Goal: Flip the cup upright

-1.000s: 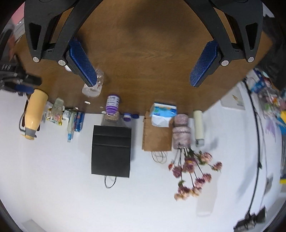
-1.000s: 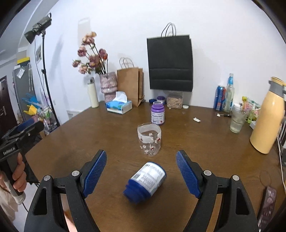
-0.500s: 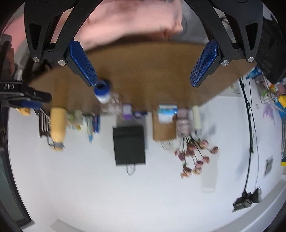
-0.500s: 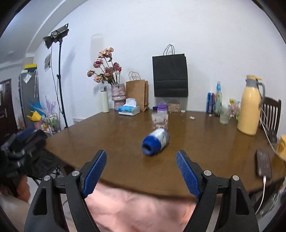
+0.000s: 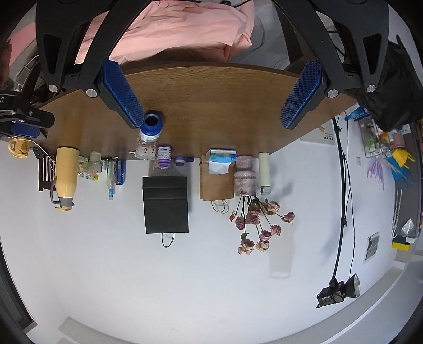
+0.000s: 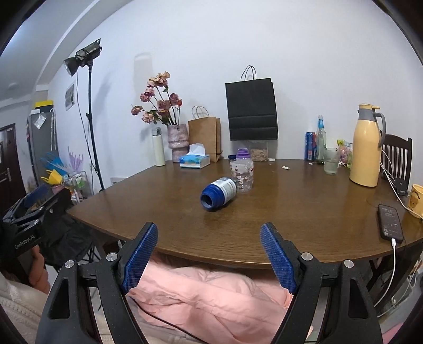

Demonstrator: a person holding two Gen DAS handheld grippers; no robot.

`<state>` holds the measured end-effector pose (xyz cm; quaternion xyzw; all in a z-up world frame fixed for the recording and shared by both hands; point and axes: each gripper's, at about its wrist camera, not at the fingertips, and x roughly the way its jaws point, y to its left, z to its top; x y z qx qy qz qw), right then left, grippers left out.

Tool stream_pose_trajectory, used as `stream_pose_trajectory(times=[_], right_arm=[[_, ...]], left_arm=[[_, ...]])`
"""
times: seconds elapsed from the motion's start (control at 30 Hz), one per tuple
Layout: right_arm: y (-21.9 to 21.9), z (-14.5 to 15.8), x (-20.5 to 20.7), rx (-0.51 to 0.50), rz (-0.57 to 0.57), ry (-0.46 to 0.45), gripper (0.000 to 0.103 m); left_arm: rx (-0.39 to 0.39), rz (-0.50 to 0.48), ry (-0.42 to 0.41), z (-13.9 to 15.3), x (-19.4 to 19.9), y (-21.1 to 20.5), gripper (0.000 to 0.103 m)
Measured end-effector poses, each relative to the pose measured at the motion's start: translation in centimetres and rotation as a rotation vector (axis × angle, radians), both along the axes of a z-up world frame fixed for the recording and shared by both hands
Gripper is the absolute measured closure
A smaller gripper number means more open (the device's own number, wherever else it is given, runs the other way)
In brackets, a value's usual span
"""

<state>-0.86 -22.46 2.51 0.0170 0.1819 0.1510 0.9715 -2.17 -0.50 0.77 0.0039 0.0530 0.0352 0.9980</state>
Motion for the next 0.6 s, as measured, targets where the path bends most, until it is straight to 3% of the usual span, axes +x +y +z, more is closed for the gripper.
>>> stream_pose_trajectory(times=[0.6], right_arm=[[0.11, -0.17, 0.19, -0.004, 0.003, 0.010, 0.018]], left_arm=[[0.001, 0.006, -0.006, 0.04, -0.26, 0.20, 0.000]])
